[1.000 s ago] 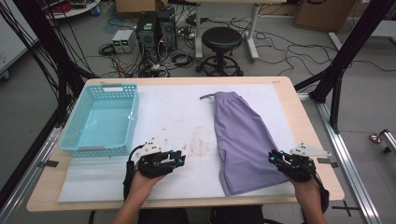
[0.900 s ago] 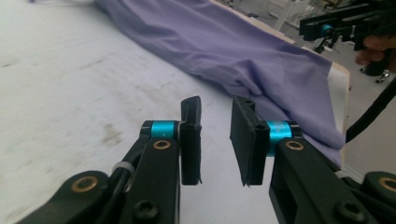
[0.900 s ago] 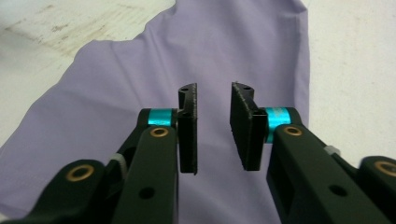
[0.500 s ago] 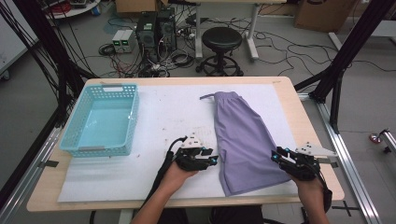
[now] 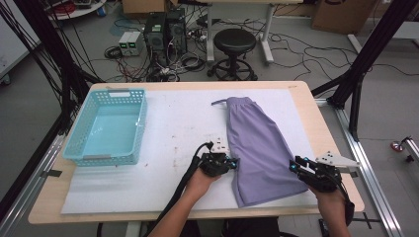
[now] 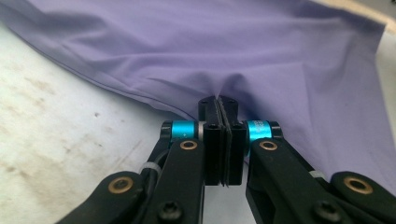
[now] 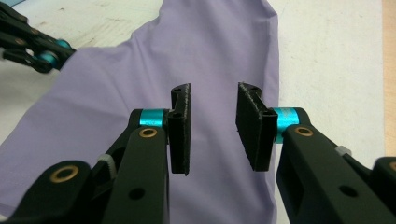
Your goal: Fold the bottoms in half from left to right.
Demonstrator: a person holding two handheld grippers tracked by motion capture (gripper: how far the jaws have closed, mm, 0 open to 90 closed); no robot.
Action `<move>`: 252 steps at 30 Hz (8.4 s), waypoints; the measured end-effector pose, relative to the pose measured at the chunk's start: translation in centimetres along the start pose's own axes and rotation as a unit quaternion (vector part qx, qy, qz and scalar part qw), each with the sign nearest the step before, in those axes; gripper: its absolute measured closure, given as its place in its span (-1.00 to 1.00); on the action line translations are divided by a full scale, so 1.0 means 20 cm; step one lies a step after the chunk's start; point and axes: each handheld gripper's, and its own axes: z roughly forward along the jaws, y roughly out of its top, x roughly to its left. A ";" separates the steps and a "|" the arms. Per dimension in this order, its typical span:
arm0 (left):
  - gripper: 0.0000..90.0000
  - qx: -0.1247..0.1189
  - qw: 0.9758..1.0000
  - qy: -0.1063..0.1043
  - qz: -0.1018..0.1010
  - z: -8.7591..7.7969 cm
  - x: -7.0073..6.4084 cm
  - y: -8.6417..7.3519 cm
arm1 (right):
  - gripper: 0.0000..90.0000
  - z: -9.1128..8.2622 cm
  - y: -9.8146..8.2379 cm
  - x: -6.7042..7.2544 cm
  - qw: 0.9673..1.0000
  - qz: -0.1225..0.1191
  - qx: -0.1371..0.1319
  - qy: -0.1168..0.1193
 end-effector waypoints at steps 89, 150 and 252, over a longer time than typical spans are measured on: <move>0.24 -0.095 0.993 0.032 -0.065 -0.38 0.15 -0.27 | 1.00 0.39 0.07 0.37 0.991 -0.060 0.076 0.090; 0.51 0.007 0.997 0.046 -0.057 -0.18 0.04 -0.13 | 0.97 0.41 0.04 0.43 0.981 -0.125 0.123 0.080; 0.28 -0.052 0.991 0.052 -0.108 -0.24 0.13 -0.10 | 1.00 0.15 -0.03 -0.02 0.994 -0.014 0.108 -0.022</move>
